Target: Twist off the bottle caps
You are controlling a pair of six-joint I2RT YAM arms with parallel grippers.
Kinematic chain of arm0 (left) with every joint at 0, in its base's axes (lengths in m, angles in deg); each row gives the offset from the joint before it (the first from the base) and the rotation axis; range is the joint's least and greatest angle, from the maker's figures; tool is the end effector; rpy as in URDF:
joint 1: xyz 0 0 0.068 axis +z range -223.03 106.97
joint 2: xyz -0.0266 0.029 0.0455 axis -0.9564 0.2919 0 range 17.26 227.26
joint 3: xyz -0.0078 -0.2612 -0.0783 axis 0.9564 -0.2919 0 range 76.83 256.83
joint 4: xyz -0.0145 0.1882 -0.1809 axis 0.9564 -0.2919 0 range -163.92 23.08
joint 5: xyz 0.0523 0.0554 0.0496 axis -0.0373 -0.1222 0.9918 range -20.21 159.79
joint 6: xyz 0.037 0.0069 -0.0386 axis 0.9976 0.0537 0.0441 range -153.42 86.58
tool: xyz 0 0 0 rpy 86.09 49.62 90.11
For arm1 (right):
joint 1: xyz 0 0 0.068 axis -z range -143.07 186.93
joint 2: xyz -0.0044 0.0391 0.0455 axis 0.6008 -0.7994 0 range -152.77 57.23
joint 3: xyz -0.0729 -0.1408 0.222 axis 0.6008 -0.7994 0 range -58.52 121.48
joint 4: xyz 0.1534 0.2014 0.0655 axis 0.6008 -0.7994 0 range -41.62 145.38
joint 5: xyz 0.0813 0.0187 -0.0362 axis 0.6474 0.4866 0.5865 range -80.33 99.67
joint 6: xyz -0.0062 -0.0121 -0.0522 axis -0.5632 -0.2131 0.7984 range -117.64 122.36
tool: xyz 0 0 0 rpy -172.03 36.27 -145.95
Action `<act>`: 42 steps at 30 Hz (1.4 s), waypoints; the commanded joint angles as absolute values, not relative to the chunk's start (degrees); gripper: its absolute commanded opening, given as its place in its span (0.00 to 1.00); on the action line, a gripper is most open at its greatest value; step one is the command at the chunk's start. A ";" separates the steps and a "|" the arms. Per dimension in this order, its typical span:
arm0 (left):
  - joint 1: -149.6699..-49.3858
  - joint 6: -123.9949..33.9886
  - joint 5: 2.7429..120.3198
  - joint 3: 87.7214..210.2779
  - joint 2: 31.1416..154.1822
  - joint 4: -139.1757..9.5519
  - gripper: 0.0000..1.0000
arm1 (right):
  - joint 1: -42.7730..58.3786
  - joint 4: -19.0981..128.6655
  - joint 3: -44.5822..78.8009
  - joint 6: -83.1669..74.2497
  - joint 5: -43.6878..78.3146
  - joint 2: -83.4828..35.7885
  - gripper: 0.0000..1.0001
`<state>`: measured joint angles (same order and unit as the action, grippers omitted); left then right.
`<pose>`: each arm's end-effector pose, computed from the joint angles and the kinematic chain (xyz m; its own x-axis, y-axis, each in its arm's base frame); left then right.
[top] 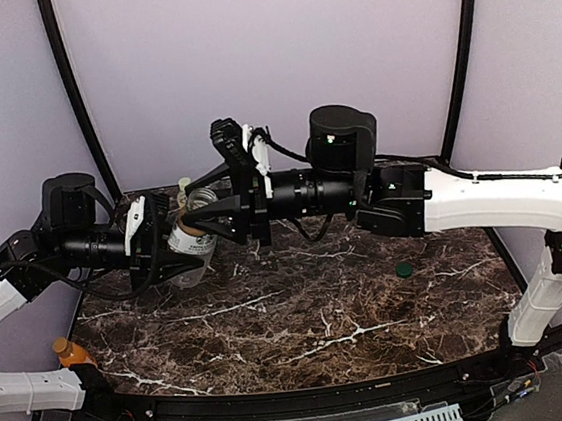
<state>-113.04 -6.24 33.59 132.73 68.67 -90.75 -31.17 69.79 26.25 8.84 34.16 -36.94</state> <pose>0.1335 -0.1394 0.3647 0.2062 0.3082 -0.9287 0.9571 0.1339 0.2570 0.1342 0.3737 0.4053 0.1452 0.0854 -0.9857 -0.9883 -0.0343 -0.1485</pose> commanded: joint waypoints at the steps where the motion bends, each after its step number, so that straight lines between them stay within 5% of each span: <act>1: -112.75 -6.97 32.96 133.19 68.07 -89.50 0.07 | -31.36 70.36 27.25 9.44 33.66 -36.33 0.41; 4: -112.67 -6.88 32.87 133.17 67.98 -89.50 0.07 | -31.28 69.62 27.22 9.97 33.29 -35.96 0.31; 7: -112.66 -7.03 32.56 132.91 67.97 -89.50 0.07 | -31.27 69.66 27.08 10.08 33.43 -35.72 0.08; 9: -112.67 -7.05 32.68 132.75 67.97 -89.49 0.15 | -31.23 69.25 27.00 10.09 32.97 -35.48 0.00; 11: -112.67 -7.37 33.29 132.83 68.05 -89.30 0.53 | -31.00 68.25 26.99 9.96 31.70 -34.93 0.00; 12: -112.62 -7.61 34.48 132.87 68.10 -89.18 0.85 | -30.68 67.57 26.92 9.62 30.94 -34.46 0.00; 14: -112.54 -8.61 37.66 133.02 68.39 -88.62 0.97 | -29.33 65.52 26.75 8.36 27.67 -33.28 0.00; 24: -108.62 -10.17 57.45 138.20 75.09 -90.36 0.99 | -11.56 50.13 15.95 3.80 -2.52 -23.65 0.00; 33: -103.97 -13.12 63.08 148.95 85.36 -92.43 0.99 | 6.05 57.64 1.53 6.01 -1.43 -25.63 0.00; 42: -103.55 -13.36 62.77 146.69 86.08 -90.35 0.99 | 10.56 70.93 -10.32 5.14 5.19 -26.30 0.00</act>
<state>-103.77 -12.19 62.85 147.96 86.75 -90.88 10.17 60.64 -6.41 5.36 1.57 -26.99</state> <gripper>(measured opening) 0.987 0.396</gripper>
